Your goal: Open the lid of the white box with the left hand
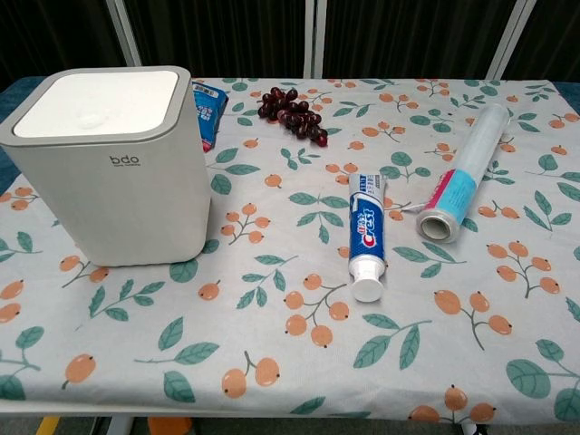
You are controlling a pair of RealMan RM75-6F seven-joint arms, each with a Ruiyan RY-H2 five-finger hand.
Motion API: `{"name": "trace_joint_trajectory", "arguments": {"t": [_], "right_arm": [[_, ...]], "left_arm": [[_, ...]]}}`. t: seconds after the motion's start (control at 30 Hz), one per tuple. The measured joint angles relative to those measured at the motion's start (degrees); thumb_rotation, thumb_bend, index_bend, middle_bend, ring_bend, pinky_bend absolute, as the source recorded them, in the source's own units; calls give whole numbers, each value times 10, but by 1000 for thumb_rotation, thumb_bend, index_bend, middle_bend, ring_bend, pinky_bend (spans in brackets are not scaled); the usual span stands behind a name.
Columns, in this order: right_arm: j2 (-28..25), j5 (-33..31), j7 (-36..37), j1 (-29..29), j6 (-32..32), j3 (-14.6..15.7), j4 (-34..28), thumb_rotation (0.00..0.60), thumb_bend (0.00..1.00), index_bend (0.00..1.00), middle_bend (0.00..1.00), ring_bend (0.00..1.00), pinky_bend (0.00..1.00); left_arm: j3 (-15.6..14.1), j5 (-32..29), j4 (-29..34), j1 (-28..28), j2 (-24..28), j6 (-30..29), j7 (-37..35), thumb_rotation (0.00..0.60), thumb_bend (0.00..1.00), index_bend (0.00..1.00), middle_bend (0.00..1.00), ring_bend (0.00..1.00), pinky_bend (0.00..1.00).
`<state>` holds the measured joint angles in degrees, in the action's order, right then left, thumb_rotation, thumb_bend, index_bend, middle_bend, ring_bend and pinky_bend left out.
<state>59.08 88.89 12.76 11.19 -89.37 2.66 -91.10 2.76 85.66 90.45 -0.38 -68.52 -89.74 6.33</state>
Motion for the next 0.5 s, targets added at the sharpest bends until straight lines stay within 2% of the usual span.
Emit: {"name": "trace_joint_trajectory", "arguments": {"t": [0.33, 0.5], "right_arm": [[-12, 4, 6, -20, 16, 1, -11, 600, 280, 0, 28, 0, 0], [-10, 0, -1, -24, 26, -3, -7, 600, 282, 0, 23, 0, 0]], "left_arm": [[-2, 6, -4, -3, -2, 1, -9, 600, 86, 161, 125, 113, 4], [0, 28, -5, -15, 1, 2, -18, 600, 86, 162, 125, 113, 4]]}}
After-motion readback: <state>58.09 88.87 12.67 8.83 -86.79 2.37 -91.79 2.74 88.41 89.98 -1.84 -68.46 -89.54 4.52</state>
